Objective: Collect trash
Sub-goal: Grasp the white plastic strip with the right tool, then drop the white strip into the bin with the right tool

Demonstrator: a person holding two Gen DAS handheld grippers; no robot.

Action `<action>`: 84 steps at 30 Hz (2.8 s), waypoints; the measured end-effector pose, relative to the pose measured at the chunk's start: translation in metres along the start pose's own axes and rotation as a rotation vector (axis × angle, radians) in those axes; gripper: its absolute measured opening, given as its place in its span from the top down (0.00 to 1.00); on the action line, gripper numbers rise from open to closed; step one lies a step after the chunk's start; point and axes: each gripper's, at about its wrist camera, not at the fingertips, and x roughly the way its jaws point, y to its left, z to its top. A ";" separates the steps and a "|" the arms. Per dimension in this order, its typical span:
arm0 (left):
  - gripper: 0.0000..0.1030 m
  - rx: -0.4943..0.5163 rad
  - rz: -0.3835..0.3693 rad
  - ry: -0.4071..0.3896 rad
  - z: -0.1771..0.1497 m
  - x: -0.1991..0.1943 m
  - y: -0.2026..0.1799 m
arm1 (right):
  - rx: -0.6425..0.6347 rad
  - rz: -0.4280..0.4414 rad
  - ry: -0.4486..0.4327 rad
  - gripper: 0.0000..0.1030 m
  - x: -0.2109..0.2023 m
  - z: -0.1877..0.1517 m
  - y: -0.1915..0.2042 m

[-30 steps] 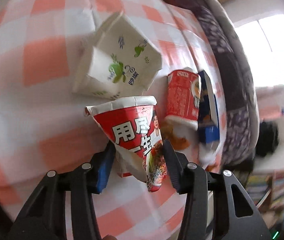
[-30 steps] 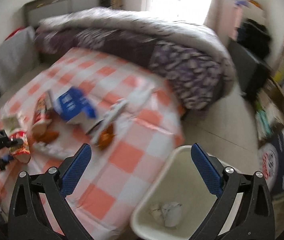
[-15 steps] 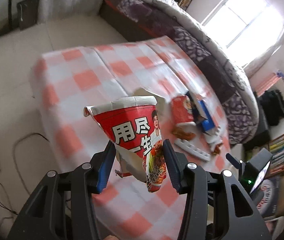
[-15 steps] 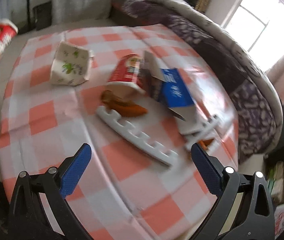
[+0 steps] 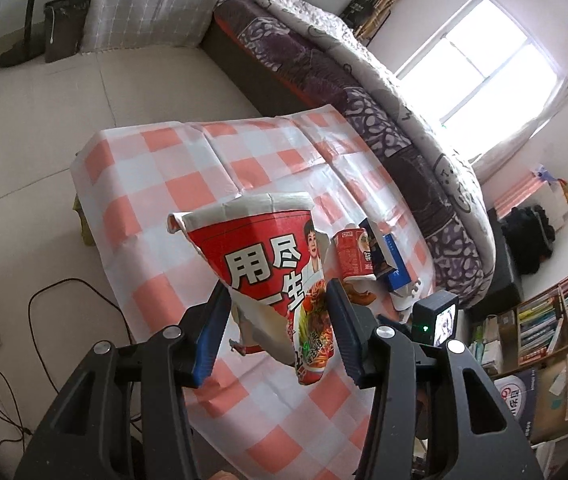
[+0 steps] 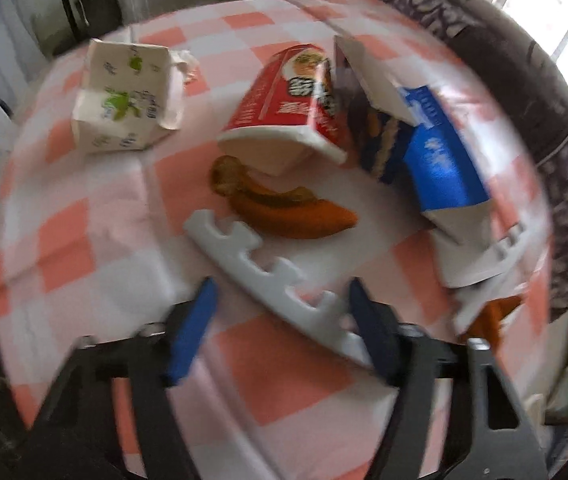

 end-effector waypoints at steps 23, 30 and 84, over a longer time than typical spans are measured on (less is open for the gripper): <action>0.52 0.110 -0.016 -0.113 -0.020 -0.015 -0.026 | 0.161 -0.095 -0.275 0.72 -0.123 -0.015 0.060; 0.52 0.162 -0.003 -0.121 -0.029 -0.007 -0.041 | 0.244 -0.113 -0.380 0.71 -0.139 -0.030 0.042; 0.52 0.536 -0.086 0.054 -0.145 0.086 -0.226 | 1.052 -0.362 -0.367 0.20 -0.195 -0.203 -0.186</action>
